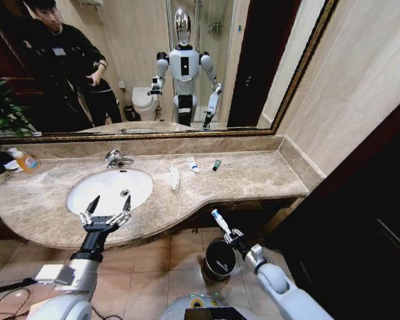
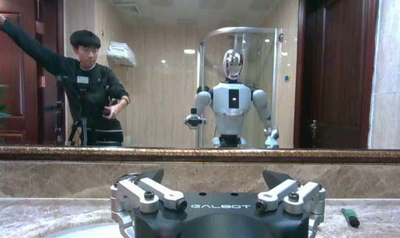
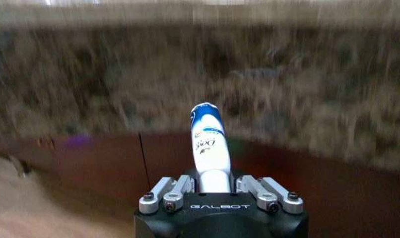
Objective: Pick up the trash from the sink and place it in the trash bin.
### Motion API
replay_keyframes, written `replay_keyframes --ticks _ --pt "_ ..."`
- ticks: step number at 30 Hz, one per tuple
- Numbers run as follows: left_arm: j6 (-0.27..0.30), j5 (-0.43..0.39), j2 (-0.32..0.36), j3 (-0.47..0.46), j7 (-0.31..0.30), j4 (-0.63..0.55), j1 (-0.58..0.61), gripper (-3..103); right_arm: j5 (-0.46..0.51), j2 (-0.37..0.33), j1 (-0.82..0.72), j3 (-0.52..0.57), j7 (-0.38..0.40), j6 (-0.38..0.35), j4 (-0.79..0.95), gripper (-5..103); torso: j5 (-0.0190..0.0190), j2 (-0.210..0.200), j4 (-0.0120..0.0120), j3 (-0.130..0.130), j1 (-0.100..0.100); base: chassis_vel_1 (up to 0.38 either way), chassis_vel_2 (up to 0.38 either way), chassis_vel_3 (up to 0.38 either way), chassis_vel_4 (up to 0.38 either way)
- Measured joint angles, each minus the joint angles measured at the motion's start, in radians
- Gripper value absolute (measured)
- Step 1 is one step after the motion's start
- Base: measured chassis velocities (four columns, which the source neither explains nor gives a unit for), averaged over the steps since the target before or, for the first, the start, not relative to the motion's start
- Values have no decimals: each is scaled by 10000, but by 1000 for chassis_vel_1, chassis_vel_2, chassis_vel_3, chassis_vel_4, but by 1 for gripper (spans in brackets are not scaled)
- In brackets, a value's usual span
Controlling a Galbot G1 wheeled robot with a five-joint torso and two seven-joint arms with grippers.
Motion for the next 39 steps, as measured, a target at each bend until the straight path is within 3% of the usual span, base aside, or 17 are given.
replay_keyframes --ticks 6,18,32,35,39 --pt "0 0 0 0 0 0 0 100 -504 578 192 -38 -162 334 -1688 27 -2 0 -1 0 0 0 0 0 0" --pt "0 0 0 0 0 -1 0 100 -1376 1484 683 -32 -208 245 -3841 27 0 0 -1 0 0 0 0 0 0" --pt "0 0 0 0 0 0 0 100 -1993 1844 1120 -6 -10 216 -4754 27 -2 0 0 0 0 0 0 0 0" --pt "0 0 0 0 0 -1 0 100 -2117 1847 1159 -16 245 287 -4936 43 -2 0 0 0 0 0 0 0 0" --pt "0 0 0 0 0 0 0 100 -2143 1847 1181 -20 296 317 -4987 54 -1 0 0 0 0 0 0 0 0"
